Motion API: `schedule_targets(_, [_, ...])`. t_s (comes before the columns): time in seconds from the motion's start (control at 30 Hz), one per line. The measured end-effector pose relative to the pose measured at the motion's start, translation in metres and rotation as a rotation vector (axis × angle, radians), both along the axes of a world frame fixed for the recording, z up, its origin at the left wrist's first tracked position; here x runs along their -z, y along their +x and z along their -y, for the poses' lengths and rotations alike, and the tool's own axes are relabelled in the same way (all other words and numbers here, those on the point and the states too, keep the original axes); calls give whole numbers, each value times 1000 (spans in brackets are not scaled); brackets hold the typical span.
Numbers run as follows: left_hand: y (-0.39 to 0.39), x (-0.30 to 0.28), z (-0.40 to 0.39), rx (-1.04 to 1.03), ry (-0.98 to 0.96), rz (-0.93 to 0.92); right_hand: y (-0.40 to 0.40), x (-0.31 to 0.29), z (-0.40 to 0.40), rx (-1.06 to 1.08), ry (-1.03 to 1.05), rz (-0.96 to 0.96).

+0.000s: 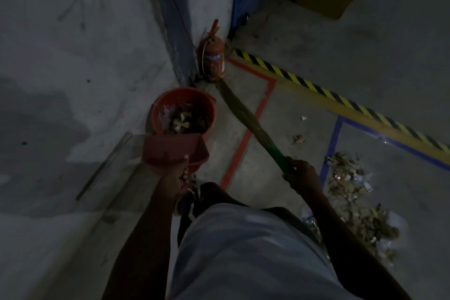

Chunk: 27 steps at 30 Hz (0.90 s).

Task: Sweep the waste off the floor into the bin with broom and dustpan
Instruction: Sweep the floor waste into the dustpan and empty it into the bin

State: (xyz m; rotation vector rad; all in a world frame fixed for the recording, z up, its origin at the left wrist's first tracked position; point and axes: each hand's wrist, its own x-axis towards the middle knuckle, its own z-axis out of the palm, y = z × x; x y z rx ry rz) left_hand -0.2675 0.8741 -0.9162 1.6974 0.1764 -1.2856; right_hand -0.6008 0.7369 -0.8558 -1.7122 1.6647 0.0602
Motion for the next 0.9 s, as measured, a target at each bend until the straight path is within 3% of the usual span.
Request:
schedule_targets(0.2, [-25, -26, -9, 43, -28, -30, -27, 6, -15, 88, 73, 95])
schedule_targets(0.5, [-31, -35, -86, 63, 116, -59, -38, 5, -74, 204, 171, 152])
schedule_targets(0.9, [4, -19, -231, 81, 65, 4, 18, -10, -214, 280, 175, 214])
